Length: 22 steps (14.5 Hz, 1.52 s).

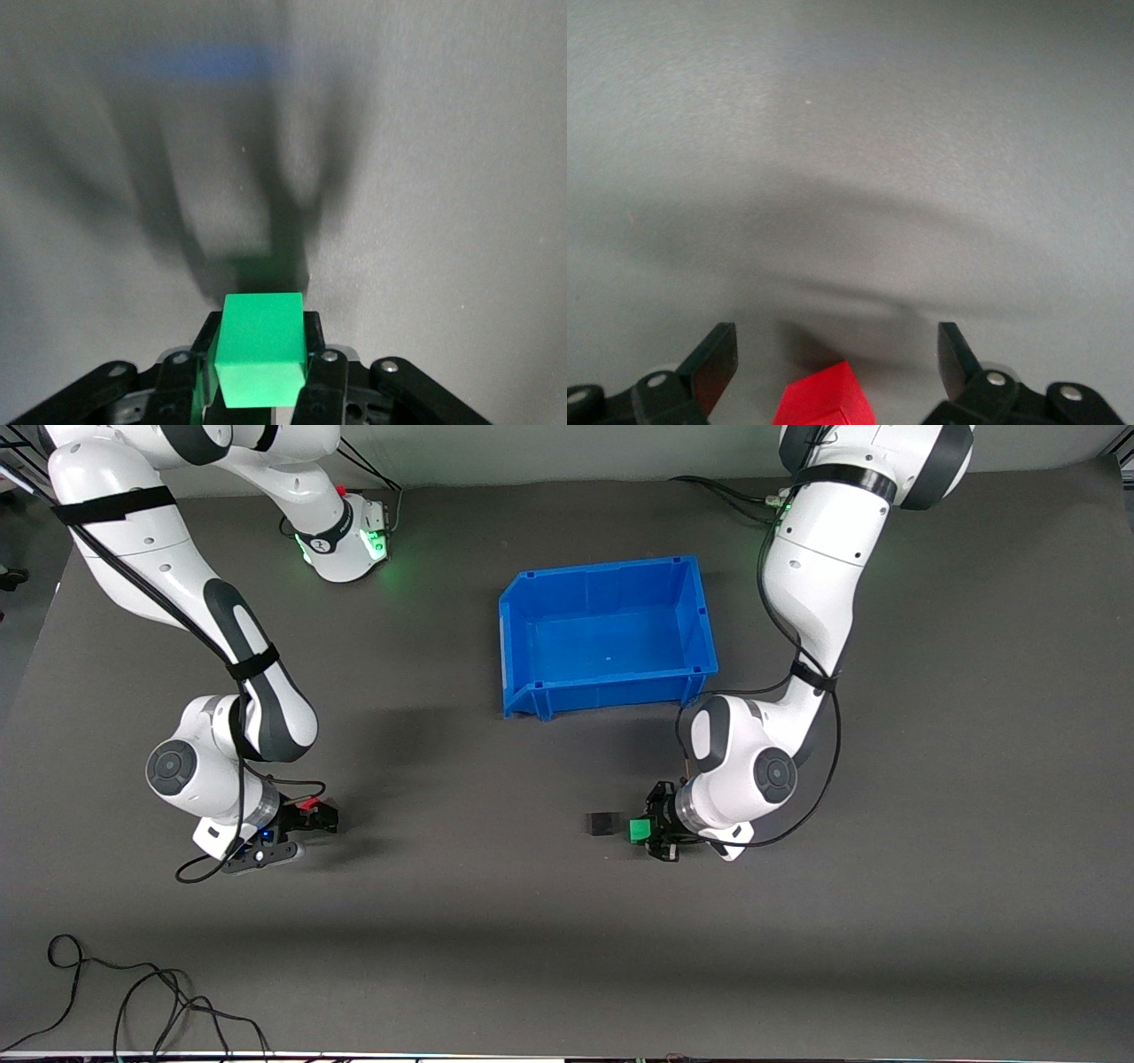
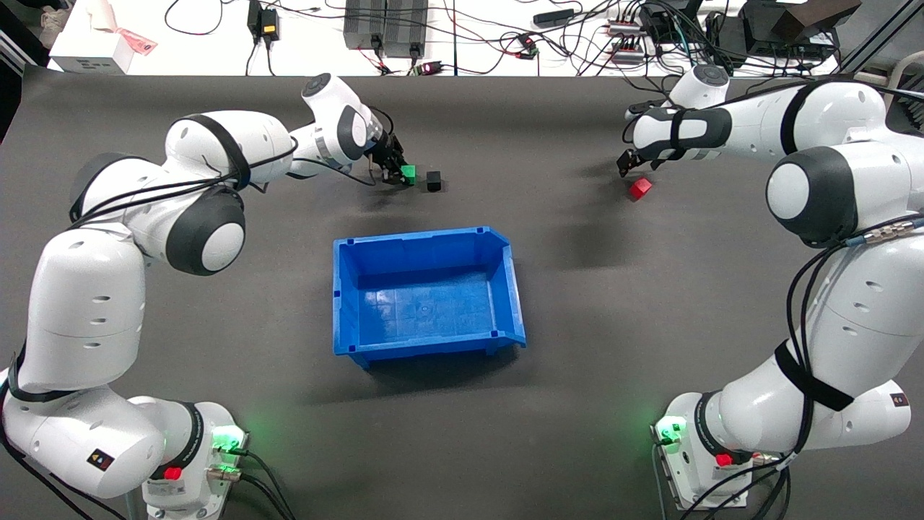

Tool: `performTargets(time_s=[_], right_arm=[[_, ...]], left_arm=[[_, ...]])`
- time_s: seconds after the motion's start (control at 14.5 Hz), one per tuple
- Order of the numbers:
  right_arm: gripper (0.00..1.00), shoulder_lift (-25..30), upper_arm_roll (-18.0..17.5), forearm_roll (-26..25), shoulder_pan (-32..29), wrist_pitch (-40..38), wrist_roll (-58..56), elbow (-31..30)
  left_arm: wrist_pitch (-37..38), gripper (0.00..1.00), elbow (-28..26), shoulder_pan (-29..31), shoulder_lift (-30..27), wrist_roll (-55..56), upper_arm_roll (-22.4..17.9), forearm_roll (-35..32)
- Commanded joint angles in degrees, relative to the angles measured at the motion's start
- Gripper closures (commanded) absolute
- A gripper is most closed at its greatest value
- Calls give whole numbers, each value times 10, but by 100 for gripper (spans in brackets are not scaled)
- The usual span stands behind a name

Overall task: Attach green and red cubes to black cube
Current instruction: 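Place the green cube against the black cube with the left gripper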

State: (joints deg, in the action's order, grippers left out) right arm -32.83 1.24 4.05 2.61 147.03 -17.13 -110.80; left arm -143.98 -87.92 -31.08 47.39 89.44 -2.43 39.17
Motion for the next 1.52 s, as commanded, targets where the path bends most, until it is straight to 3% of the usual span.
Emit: performTargets(time_s=[0.0, 0.48, 0.83, 1.03, 1.17, 1.45], right_arm=[[0, 20, 1, 10, 5, -3, -42, -24], [0, 48, 1, 10, 2, 16, -67, -84], [0, 43, 1, 10, -1, 37, -67, -86], [10, 32, 2, 10, -5, 56, -68, -84], [24, 24, 1, 10, -12, 69, -74, -82], [26, 22, 2, 10, -14, 71, -74, -82]], left_arm=[[-10, 69, 20, -10, 13, 23, 1, 0], [-10, 69, 21, -13, 12, 39, 10, 0], [-13, 69, 26, -21, 12, 61, 10, 1], [-51, 69, 26, -36, 16, 86, 11, 0], [-67, 69, 26, -44, 17, 106, 11, -1], [-72, 68, 26, -55, 24, 107, 11, 1]])
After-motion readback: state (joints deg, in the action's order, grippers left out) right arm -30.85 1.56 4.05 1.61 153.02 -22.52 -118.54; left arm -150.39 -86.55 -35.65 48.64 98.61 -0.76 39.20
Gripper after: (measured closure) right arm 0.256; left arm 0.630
